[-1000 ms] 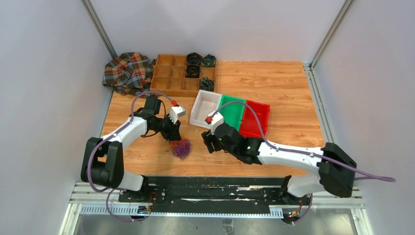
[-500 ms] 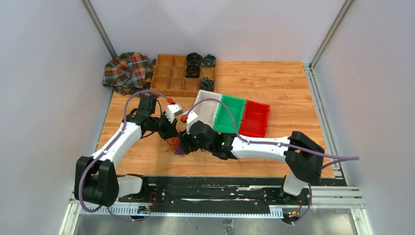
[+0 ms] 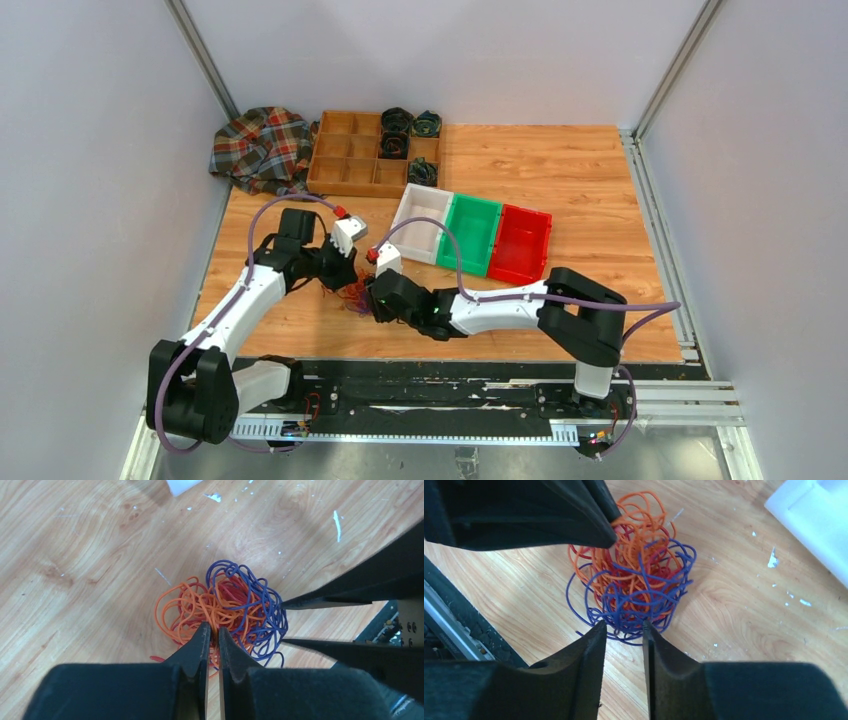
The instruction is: Untangle the cables
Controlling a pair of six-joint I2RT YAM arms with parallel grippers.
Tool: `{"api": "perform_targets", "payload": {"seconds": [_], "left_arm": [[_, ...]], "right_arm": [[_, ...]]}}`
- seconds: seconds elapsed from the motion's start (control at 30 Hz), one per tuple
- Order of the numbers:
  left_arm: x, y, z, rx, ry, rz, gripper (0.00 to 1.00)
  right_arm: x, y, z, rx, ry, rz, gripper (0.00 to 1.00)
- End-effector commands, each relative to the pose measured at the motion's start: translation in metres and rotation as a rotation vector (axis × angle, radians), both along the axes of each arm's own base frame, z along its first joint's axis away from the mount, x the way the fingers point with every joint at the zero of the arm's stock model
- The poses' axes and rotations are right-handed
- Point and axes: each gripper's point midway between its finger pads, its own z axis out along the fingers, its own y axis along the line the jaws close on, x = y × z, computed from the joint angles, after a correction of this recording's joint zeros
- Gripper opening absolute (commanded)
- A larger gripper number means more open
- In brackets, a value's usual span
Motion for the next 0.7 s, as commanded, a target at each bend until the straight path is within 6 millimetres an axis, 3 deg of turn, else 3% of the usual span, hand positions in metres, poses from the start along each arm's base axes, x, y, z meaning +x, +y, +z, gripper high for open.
{"api": "perform_targets", "payload": {"seconds": [0.0,0.13,0.33,0.47,0.5,0.6,0.67], "left_arm": [[0.007,0.010,-0.001,0.053,-0.047,0.034,0.01],[0.014,0.020,-0.003,0.106,-0.082,0.067,0.01],[0.021,0.039,-0.011,0.215,-0.125,0.091,0.01],[0.019,0.044,-0.016,0.246,-0.116,0.093,0.01],[0.017,0.043,-0.017,0.238,-0.109,0.087,0.01],[0.015,0.038,-0.013,0.210,-0.105,0.078,0.01],[0.014,0.037,-0.013,0.203,-0.106,0.074,0.01]], "right_arm": [[0.010,-0.006,-0.002,0.026,-0.026,-0.072,0.25],[0.010,-0.024,-0.001,0.032,-0.022,-0.087,0.01],[0.006,-0.057,0.018,0.071,-0.053,-0.122,0.01],[0.003,-0.058,0.028,0.099,-0.058,-0.108,0.01],[0.002,-0.053,0.027,0.100,-0.056,-0.090,0.05],[0.001,-0.027,0.029,0.122,-0.052,-0.022,0.43],[0.003,-0.012,0.030,0.135,-0.063,0.008,0.57]]}}
